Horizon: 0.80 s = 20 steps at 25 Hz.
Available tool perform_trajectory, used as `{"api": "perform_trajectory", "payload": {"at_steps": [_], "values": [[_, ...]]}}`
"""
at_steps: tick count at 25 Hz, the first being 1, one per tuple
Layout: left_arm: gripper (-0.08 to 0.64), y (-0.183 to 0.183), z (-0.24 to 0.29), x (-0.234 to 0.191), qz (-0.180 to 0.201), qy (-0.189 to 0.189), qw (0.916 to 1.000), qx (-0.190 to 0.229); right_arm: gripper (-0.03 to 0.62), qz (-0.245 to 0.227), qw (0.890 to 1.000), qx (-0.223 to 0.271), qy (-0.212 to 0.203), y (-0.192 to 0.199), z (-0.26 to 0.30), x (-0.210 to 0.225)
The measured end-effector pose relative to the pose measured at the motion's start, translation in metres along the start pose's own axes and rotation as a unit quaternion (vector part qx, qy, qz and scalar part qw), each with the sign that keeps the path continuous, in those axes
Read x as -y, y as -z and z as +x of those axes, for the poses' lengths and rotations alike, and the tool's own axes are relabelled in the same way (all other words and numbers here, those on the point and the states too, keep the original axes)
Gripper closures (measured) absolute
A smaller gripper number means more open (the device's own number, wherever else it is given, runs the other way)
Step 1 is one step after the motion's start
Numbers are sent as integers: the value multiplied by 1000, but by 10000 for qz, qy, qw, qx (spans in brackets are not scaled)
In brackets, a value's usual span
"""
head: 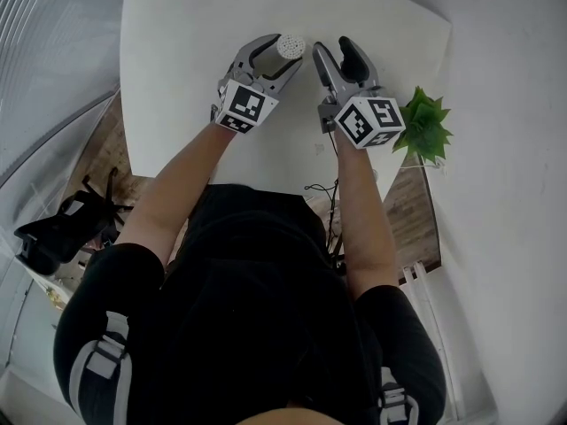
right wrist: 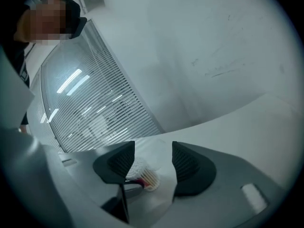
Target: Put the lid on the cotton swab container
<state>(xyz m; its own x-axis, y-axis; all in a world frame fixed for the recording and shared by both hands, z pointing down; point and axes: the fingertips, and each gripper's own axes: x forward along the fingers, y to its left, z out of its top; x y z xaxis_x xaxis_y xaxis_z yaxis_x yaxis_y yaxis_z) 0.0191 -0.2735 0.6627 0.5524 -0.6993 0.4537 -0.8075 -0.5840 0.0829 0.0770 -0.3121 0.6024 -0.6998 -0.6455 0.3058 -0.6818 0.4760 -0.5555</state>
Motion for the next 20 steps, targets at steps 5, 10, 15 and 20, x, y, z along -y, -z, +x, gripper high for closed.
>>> {"api": "perform_trajectory", "payload": {"at_steps": [5, 10, 15, 20], "values": [[313, 0, 1, 0, -22, -10, 10000, 5, 359, 128, 9998, -71, -124, 4, 4, 2], [313, 0, 1, 0, -30, -20, 10000, 20, 392, 188, 9995, -37, -254, 2, 6, -2], [313, -1, 1, 0, -23, -46, 10000, 28, 442, 158, 9990, 80, -401, -5, 3, -8], [313, -1, 1, -1, -11, -31, 10000, 29, 460, 111, 9971, 75, -750, -6, 3, -21]]}}
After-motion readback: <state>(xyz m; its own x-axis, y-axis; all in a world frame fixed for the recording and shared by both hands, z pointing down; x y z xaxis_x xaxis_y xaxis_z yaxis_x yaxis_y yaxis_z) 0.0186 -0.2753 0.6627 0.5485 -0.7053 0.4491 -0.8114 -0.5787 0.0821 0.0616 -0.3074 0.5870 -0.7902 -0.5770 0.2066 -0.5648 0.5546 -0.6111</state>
